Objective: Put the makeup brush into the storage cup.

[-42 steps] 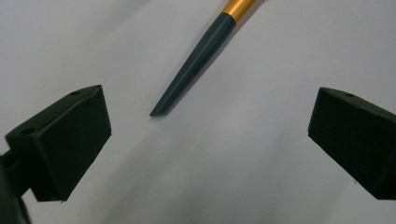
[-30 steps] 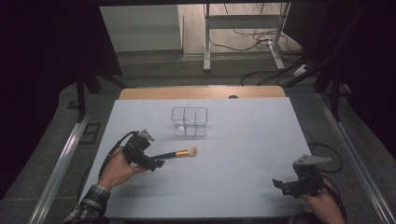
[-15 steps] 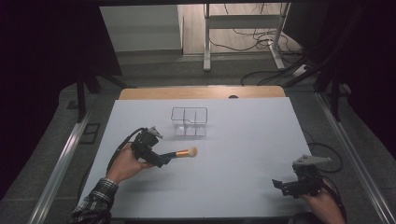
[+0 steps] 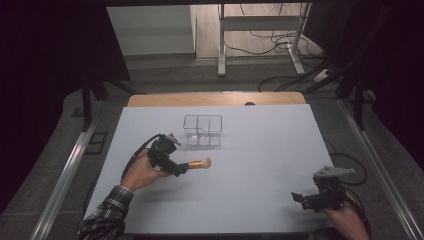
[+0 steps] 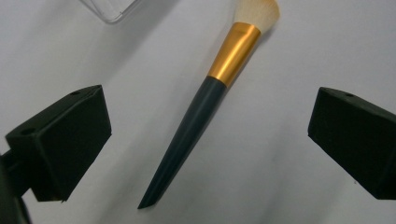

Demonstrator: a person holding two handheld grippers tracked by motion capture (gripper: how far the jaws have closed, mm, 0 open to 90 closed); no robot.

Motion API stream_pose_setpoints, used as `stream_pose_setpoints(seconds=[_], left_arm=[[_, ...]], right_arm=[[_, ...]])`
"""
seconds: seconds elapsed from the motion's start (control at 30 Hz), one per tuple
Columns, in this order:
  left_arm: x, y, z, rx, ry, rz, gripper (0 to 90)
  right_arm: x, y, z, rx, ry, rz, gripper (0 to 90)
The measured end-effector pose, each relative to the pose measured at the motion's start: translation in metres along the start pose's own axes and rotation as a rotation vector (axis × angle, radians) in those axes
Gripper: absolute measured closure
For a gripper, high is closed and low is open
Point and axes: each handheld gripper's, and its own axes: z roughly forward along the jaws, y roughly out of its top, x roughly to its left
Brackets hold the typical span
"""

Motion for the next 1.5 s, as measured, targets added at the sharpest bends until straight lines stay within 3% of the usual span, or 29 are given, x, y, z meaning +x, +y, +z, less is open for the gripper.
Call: stream_pose_setpoints(seconds=[0.67,1.03,1.23,1.5], left_arm=[[-0.004,0.026,0.011,0.029,0.002,0.045,0.0],[-0.007,0.040,0.020,0.067,-0.001,0.094,0.0],[-0.006,0.042,0.025,0.075,-0.008,0.092,0.0],[-0.005,0.039,0.039,0.107,-0.007,0.120,3.6]], right_arm=[[0.000,0.000,0.000,0.004,0.005,-0.001,0.0],[0.000,-0.001,0.001,0.005,0.005,-0.001,0.0],[0.000,-0.001,0.001,0.005,0.007,-0.002,0.0],[0.000,-0.001,0.001,0.013,0.009,-0.001,0.0]])
